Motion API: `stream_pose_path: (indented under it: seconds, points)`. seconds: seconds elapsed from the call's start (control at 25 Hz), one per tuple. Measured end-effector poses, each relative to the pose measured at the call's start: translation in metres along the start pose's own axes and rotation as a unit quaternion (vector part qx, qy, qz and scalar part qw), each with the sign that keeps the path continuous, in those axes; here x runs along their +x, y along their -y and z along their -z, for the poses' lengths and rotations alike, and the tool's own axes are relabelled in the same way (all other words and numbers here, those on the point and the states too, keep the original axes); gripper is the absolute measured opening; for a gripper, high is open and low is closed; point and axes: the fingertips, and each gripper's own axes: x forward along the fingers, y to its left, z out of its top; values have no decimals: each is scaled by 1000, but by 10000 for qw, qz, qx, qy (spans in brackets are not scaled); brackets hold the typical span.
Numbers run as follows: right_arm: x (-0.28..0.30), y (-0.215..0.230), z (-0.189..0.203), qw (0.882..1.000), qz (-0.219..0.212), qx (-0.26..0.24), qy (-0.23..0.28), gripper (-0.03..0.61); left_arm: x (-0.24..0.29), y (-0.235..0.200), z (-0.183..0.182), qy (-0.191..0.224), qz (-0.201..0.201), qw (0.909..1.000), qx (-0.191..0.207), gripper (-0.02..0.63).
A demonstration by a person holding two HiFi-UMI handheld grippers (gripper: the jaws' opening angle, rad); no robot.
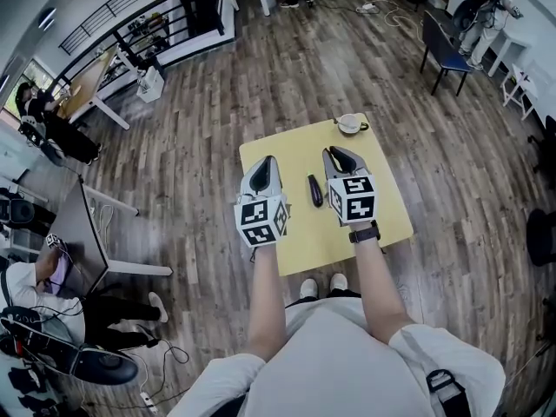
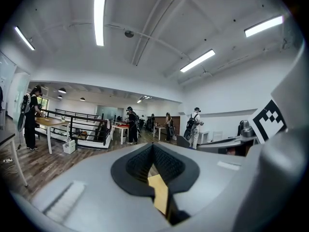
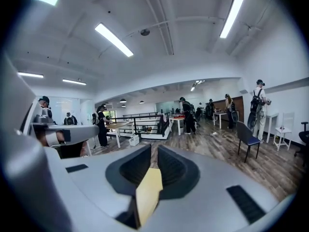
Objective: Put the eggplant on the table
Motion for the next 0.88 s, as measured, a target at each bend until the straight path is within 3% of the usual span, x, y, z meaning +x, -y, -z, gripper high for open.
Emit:
stream_pose_path:
  seconds: [0.24, 0.64, 0.88]
  points:
    - [-2, 1, -27, 9997, -10, -2, 257, 31, 6, -1, -19, 135, 44, 9999, 40, 9]
    - [-4, -9, -69, 9952, 267, -799, 502, 14, 14, -8, -44, 363, 65, 9993, 73, 9]
    - [-13, -12, -90, 9928, 259, -816, 837, 11, 12, -13, -59, 519, -27, 9986, 95, 9]
